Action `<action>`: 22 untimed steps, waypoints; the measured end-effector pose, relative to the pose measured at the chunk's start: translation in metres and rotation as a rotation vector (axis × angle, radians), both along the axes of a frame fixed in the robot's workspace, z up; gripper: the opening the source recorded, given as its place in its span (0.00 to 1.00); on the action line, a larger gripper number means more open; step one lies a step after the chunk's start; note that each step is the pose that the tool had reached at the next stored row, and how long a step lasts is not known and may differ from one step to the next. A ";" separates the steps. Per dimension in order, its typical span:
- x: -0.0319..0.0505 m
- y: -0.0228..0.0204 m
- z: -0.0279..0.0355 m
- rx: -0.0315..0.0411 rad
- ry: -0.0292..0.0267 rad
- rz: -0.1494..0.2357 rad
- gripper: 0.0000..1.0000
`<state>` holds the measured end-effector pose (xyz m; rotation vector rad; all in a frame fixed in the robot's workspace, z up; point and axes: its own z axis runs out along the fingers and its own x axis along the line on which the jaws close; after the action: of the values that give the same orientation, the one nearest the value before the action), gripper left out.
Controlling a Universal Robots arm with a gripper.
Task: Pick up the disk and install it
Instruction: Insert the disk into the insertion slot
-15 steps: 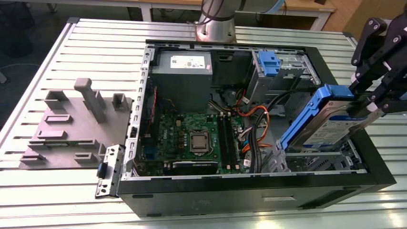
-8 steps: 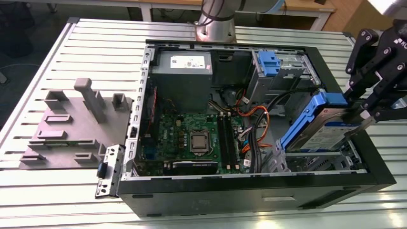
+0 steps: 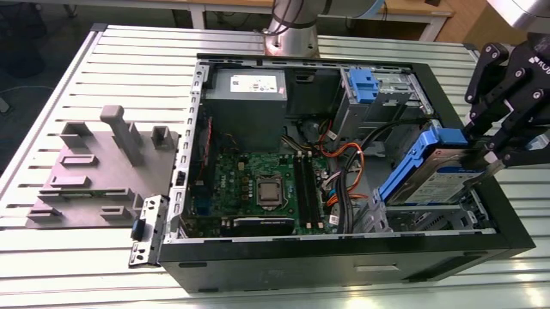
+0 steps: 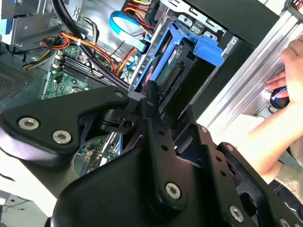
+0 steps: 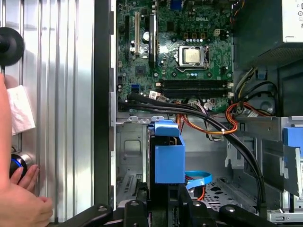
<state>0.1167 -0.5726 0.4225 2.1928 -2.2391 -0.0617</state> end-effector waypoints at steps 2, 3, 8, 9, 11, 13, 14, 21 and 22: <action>0.0000 0.0000 -0.0003 0.0002 0.0000 0.000 0.35; 0.0000 0.0000 -0.0010 0.0003 0.0000 0.000 0.35; 0.0000 -0.0001 -0.0055 0.0001 0.0000 0.000 0.35; 0.0000 -0.0001 -0.0061 0.0000 0.0000 0.000 0.35; 0.0000 -0.0001 -0.0076 0.0001 0.0000 0.000 0.35; 0.0000 -0.0002 -0.0102 0.0001 0.0000 0.000 0.35; 0.0000 -0.0002 -0.0117 0.0001 0.0000 0.000 0.35; 0.0000 -0.0001 -0.0214 0.0001 0.0000 0.000 0.35; 0.0000 -0.0001 -0.0231 0.0001 0.0000 0.000 0.35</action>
<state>0.1167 -0.5727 0.3994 2.1928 -2.2391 -0.0619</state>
